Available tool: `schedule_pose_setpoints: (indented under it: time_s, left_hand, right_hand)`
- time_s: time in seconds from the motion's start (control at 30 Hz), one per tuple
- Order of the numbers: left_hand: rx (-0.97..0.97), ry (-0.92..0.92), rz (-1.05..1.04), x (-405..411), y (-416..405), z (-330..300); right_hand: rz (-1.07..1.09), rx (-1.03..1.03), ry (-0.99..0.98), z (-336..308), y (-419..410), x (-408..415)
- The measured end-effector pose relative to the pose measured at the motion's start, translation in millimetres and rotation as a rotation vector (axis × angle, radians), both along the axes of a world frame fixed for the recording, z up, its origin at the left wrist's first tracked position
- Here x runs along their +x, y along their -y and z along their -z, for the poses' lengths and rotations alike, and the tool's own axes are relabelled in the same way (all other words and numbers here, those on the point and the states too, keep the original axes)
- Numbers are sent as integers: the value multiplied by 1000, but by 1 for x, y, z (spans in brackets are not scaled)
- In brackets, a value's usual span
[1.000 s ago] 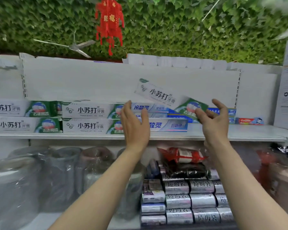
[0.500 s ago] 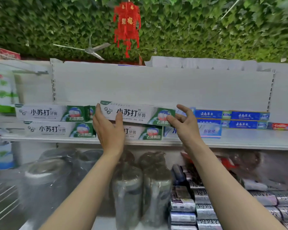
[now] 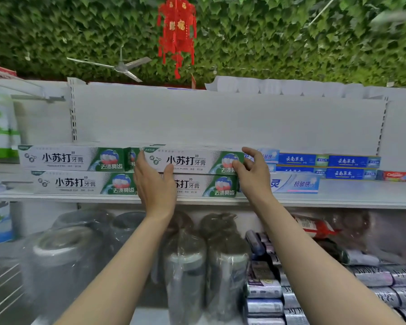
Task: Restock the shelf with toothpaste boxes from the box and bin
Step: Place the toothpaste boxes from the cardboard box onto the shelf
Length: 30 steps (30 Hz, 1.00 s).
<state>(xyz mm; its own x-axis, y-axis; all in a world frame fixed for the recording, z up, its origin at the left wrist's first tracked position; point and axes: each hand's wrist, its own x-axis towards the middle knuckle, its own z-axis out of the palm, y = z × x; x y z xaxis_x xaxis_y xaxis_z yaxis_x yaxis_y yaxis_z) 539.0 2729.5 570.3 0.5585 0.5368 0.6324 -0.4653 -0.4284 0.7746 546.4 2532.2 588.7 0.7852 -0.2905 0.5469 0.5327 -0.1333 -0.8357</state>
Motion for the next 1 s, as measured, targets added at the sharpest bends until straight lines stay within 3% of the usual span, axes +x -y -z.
schedule_pose_setpoints:
  time_s: [0.53, 1.0]
  left_hand:
    - [115, -100, -87, 6, -5, -5]
    - [167, 14, 18, -12, -2, 13]
  right_hand:
    - [153, -79, -22, 4, -13, 12]
    - [178, 27, -12, 19, -19, -16]
